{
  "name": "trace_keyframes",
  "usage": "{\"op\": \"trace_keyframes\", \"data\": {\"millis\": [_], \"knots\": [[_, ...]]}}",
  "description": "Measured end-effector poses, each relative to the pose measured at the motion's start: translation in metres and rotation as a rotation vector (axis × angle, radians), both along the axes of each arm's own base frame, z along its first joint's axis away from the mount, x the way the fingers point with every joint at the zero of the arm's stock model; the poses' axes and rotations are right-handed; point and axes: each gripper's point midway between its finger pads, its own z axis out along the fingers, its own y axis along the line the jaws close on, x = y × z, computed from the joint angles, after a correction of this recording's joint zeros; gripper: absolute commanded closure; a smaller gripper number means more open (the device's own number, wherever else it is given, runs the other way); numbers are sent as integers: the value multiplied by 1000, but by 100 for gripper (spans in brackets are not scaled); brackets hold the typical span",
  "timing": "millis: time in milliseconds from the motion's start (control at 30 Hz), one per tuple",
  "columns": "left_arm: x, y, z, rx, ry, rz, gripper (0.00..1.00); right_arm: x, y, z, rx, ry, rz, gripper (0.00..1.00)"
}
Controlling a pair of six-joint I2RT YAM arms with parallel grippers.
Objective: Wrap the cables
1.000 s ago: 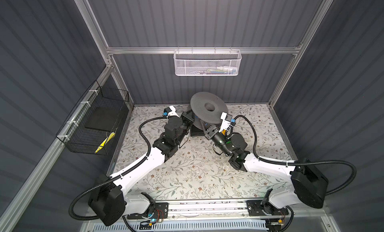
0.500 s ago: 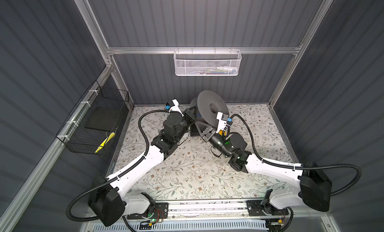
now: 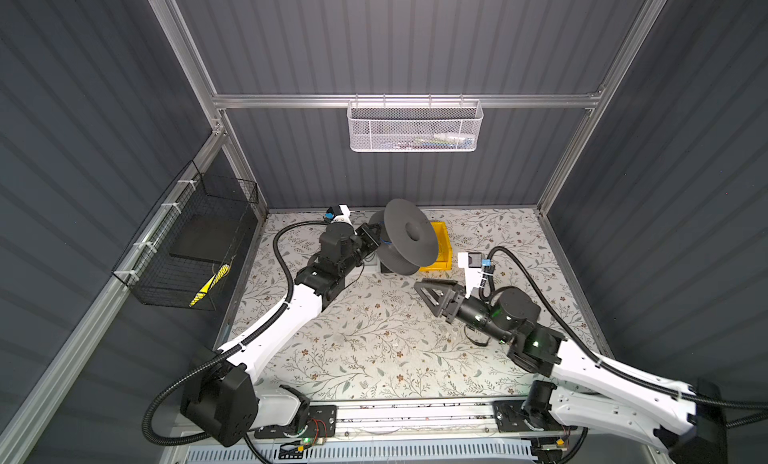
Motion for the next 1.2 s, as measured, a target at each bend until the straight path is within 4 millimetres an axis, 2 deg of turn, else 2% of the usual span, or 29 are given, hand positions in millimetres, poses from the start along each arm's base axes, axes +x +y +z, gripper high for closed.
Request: {"op": "trace_keyframes", "data": {"millis": [100, 200, 267, 367, 467, 600, 667, 800, 933, 1167, 1200], "knots": [[-5, -4, -19, -9, 35, -64, 100, -11, -28, -6, -68, -1, -42, 29], [-14, -24, -44, -53, 81, -189, 100, -16, -57, -15, -143, -2, -109, 27], [-20, -39, -67, -92, 126, -277, 100, -13, -72, -21, -227, -1, -168, 25], [-35, -48, -114, -116, 219, -356, 100, -3, -90, -23, -344, -12, -254, 20], [-52, -51, -149, -112, 305, -412, 100, 7, -105, -17, -417, -40, -326, 16], [-60, -57, -164, -147, 317, -467, 100, 30, -122, -12, -468, -30, -409, 16], [-62, -59, -170, -173, 308, -485, 100, 48, -128, -17, -488, 7, -438, 15], [-66, -62, -192, -224, 322, -506, 100, 73, -121, -33, -509, 65, -415, 14], [-76, -59, -224, -246, 375, -507, 100, 81, -105, -43, -510, 87, -354, 13], [-84, -57, -230, -251, 362, -518, 100, 86, -101, -42, -470, 73, -334, 13], [-84, -56, -232, -244, 368, -518, 96, 86, -101, -44, -471, 75, -334, 13]]}}
